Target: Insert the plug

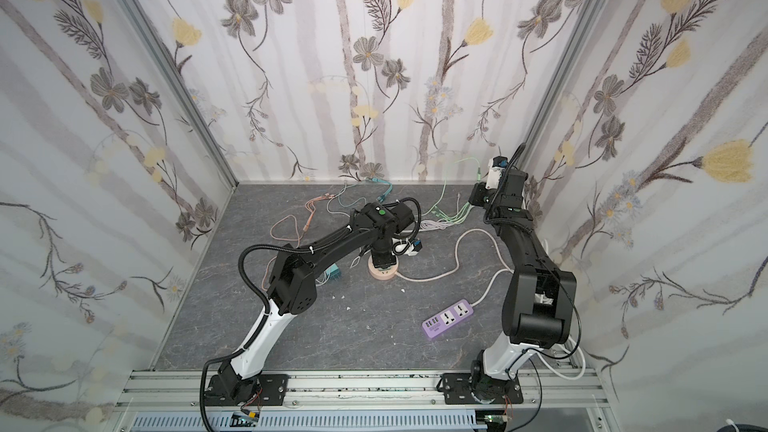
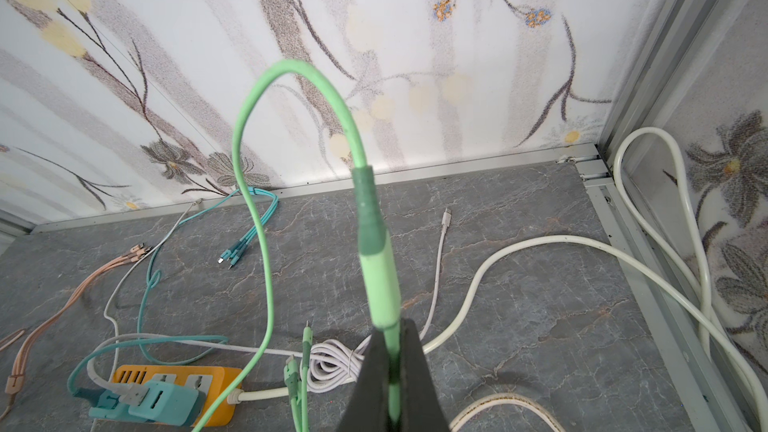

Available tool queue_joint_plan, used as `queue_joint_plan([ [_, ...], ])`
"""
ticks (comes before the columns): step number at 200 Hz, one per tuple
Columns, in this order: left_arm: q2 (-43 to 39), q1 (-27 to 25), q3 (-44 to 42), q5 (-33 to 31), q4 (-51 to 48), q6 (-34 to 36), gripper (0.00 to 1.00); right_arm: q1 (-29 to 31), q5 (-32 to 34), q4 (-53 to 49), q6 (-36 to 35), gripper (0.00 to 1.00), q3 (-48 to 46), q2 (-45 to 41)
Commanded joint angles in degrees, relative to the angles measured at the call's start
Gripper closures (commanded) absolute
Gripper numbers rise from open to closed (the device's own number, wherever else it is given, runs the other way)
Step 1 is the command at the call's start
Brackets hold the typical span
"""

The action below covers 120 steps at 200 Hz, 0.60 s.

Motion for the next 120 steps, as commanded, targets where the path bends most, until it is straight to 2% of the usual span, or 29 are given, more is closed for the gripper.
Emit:
queue_joint_plan([
  [1,0.6,0.0,-0.9,0.5,0.4,0.9,1.0,0.0,0.3,0.6,-0.4,1.0,0.0,-0.4],
  [65,-2.6,1.5,-16.8,0.5,11.5,-0.6,1.0,0.0,0.6,-0.4,-1.6,1.0,0.1,-1.2],
  [91,-2.9,1.3,-18.1,-1.7,12.4,-1.2,1.0,0.0,0.9,-0.3,-1.9,1.0,0.4,-1.8],
  [105,-4.7,1.2,-17.0,-0.8,12.9,-2.4,1.0,0.0,1.2,-0.2,-2.1,1.0,0.6,-2.0],
  [115,-6.5,1.3,-15.5,-0.3,13.4,-3.1,0.68,0.0,1.7,-0.3,-2.5,1.0,0.8,-2.4],
  [120,-7.3,1.1,-14.3,-0.4,13.3,-3.8,0.56,-0.1,2.0,-0.3,-2.9,1.0,0.9,-2.5],
])
